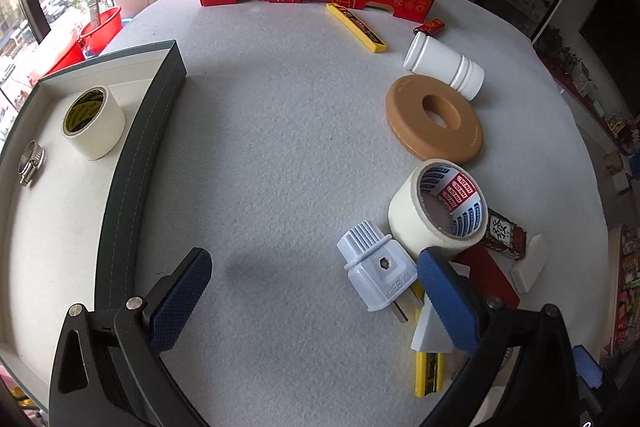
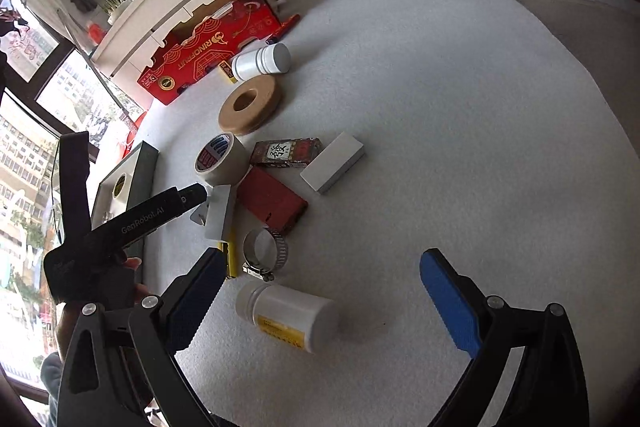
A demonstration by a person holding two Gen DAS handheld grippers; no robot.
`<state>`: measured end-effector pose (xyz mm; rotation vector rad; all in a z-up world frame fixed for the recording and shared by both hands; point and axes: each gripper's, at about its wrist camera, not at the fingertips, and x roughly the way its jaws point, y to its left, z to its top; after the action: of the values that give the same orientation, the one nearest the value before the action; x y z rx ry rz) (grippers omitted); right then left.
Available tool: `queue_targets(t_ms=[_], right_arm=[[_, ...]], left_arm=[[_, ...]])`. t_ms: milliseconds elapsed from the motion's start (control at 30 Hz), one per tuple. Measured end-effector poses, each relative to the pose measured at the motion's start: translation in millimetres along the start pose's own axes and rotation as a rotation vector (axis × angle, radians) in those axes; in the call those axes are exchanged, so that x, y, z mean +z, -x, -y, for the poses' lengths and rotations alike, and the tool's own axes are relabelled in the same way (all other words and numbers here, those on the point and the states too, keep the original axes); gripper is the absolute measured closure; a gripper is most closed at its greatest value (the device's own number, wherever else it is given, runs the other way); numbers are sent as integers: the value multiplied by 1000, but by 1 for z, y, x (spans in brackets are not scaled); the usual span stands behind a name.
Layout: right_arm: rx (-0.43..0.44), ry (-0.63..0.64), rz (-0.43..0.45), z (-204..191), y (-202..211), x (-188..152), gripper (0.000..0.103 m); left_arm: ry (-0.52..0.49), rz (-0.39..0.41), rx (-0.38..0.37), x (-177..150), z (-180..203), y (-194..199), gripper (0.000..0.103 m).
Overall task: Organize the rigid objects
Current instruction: 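Move left tool to the white plug while right tool approaches the white block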
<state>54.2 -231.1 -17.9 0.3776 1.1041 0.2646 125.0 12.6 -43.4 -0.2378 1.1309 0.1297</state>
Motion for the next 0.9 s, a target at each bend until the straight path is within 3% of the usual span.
queue_targets(t_ms=[200, 400, 467, 533, 667, 900], right_arm=[[4, -8, -2, 7, 1, -3, 5], [14, -29, -21, 11, -4, -4, 5], [10, -19, -21, 10, -4, -5, 5], [5, -11, -18, 10, -2, -5, 5], [-14, 3, -4, 12, 1, -4, 5], [-80, 126, -29, 8, -18, 15, 5]], left_arm=[[-3, -10, 14, -1, -3, 3, 0], [55, -49, -21, 3, 0, -8, 0], [11, -45, 38, 2, 9, -12, 0], [-10, -23, 50, 0, 9, -10, 0], [-37, -21, 110, -6, -9, -12, 0], [-16, -9, 119, -8, -20, -10, 0]])
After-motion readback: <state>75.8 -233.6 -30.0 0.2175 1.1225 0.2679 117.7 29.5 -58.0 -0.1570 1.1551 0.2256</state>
